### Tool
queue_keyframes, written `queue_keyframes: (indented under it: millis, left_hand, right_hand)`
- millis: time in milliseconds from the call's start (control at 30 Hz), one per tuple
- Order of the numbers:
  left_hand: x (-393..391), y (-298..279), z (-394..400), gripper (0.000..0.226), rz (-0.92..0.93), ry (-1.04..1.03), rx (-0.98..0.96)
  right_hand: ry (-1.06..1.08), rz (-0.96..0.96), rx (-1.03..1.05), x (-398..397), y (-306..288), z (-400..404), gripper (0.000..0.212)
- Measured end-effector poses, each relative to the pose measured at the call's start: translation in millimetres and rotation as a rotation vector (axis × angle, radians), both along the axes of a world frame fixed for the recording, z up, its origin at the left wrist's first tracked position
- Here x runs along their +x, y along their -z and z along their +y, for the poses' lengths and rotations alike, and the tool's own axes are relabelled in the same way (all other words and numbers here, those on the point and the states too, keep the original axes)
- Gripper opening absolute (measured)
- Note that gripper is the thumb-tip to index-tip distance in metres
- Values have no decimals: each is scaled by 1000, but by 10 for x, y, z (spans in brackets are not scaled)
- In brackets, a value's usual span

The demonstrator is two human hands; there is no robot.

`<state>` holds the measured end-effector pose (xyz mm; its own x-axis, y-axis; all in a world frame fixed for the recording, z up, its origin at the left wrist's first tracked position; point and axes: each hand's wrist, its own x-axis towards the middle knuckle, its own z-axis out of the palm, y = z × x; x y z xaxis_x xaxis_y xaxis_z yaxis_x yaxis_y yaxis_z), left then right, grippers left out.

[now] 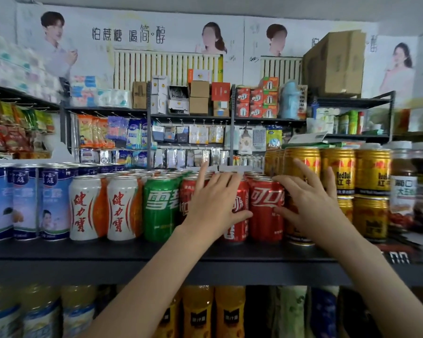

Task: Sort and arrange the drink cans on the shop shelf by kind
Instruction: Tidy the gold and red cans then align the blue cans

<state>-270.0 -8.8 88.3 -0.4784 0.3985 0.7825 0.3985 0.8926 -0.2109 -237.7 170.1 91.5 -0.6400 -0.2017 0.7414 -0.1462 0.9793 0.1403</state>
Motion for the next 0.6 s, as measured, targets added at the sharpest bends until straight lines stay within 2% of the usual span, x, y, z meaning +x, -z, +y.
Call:
queue_keyframes:
  millis: [600]
  left_hand:
    - [-24, 74, 22, 71, 48, 49, 76]
  right_hand:
    - [-12, -4, 16, -69, -91, -88, 64]
